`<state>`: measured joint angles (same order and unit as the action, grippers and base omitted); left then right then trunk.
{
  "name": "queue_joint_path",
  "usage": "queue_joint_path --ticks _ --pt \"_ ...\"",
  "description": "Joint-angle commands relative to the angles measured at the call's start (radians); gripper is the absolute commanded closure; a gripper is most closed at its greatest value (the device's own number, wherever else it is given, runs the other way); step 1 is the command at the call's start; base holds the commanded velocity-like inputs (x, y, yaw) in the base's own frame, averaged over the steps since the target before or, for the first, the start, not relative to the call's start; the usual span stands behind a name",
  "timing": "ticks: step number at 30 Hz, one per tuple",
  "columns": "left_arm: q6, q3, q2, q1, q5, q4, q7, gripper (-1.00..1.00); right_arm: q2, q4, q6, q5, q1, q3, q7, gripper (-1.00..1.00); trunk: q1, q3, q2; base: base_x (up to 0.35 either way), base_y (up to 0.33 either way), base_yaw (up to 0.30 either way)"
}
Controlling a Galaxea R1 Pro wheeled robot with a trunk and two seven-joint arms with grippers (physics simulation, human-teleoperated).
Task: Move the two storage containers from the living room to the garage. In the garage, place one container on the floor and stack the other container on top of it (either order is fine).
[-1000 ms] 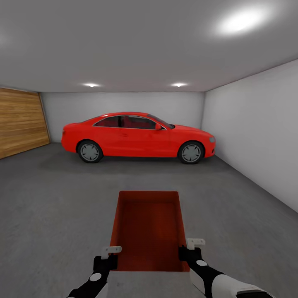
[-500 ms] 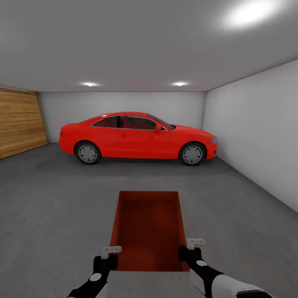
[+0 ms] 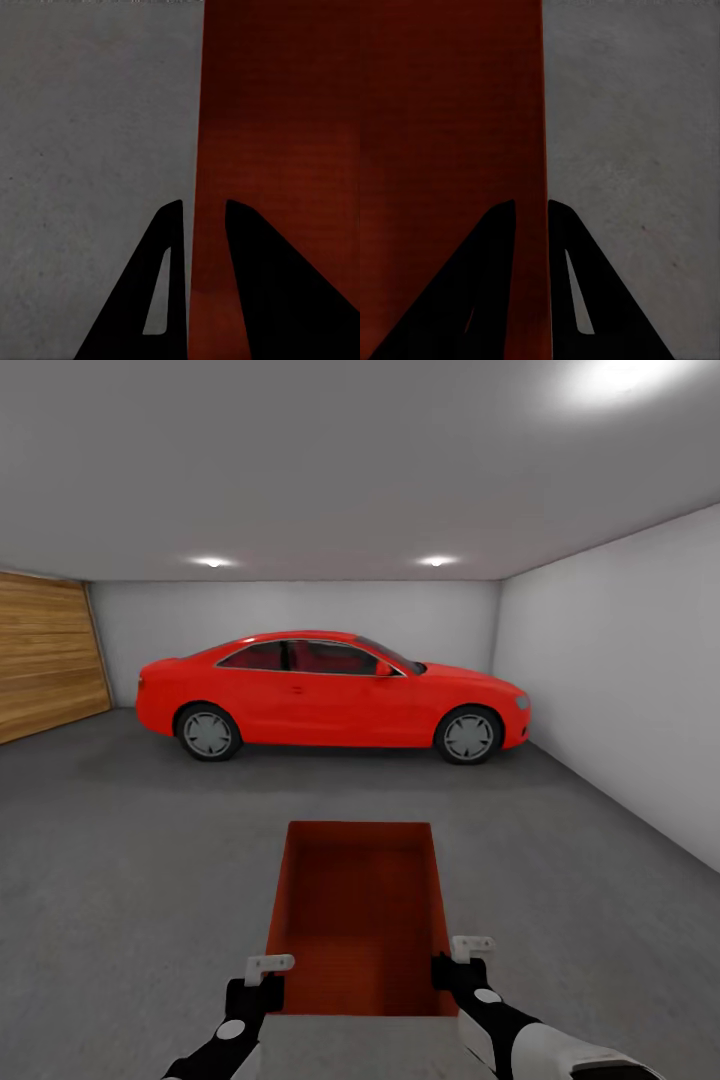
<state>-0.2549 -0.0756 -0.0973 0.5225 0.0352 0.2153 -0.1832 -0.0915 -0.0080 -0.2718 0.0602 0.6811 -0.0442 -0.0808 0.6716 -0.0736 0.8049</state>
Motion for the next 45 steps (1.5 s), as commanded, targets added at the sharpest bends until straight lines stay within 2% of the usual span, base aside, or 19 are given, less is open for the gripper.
queue_joint_path --ticks 1,45 --pt "-0.003 0.011 0.001 0.001 0.003 -0.001 -0.009 1.00 0.010 -0.001 -0.006 0.018 0.002 0.070 -0.015 1.00 0.001 -0.002 0.001 0.321 0.000 0.000" --pt "-0.001 0.011 0.001 0.001 0.005 -0.001 -0.009 1.00 0.010 -0.001 -0.006 0.018 0.002 0.070 -0.016 1.00 0.001 -0.002 0.001 0.321 0.000 0.000"
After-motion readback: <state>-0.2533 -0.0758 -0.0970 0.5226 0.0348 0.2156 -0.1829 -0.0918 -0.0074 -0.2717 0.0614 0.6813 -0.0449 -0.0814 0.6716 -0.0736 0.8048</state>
